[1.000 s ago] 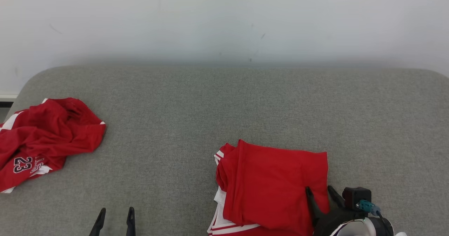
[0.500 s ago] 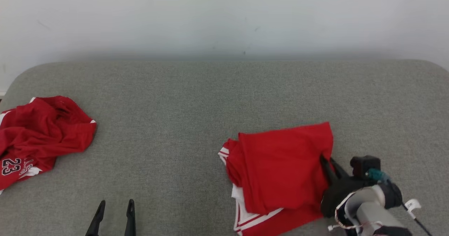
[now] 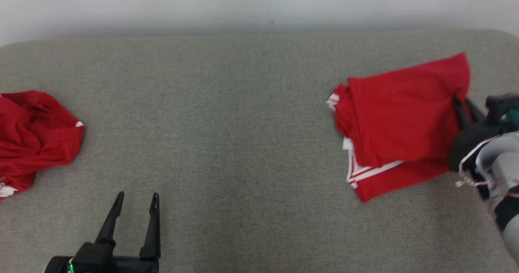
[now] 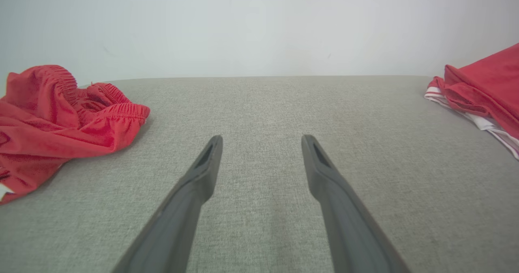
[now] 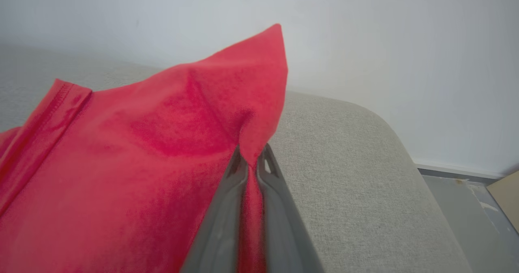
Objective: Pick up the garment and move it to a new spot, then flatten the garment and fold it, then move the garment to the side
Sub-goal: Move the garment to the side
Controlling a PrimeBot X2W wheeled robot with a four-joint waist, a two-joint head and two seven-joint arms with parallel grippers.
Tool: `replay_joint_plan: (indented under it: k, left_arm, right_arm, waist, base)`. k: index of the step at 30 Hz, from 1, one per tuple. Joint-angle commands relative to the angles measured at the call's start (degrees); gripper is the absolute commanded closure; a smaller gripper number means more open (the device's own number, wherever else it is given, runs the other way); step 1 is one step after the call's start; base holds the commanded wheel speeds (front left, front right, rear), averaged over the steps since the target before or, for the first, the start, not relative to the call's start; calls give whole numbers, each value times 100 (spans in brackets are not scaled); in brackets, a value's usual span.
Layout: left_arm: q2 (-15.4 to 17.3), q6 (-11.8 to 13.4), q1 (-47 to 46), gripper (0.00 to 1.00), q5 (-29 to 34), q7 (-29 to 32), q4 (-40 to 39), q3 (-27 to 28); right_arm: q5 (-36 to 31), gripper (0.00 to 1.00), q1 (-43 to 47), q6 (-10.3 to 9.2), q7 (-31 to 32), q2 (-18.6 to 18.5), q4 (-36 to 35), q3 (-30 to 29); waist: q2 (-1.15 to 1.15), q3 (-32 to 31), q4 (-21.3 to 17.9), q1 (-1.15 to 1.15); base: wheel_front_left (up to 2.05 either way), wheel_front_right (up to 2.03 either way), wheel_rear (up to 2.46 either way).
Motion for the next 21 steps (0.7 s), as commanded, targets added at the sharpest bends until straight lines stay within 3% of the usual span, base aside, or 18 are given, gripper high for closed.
replay_joint_plan:
  k: [1, 21]
  left_arm:
    - [52, 9, -110, 0, -14, -15, -112, -25]
    - [534, 12, -516, 0, 137, -15, -1207, 59]
  right_arm:
    - [-36, 100, -267, -13, 23, -143, 84, 67]
    - [-877, 100, -2239, -13, -110, -834, 653, 467]
  waist:
    - [-1, 305, -151, -1]
    - [-1, 1485, -747, -1]
  base:
    - [0, 0, 0]
    - [0, 0, 0]
